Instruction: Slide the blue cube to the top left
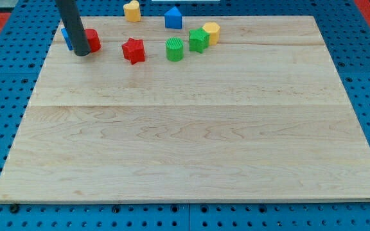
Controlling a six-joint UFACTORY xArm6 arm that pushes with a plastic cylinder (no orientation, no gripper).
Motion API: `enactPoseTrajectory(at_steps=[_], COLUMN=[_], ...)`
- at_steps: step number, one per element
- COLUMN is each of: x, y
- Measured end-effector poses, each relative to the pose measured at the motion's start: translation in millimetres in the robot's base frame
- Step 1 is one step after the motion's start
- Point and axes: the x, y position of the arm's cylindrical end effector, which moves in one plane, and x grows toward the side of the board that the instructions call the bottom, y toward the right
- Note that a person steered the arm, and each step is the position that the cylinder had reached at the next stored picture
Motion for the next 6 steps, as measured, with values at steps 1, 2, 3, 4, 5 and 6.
enactPoseTrajectory(at_steps=[1,2,3,4,5,6], x=[0,-26,-32,-29,-24,-47], y=[-6,3,52,67,12,-1])
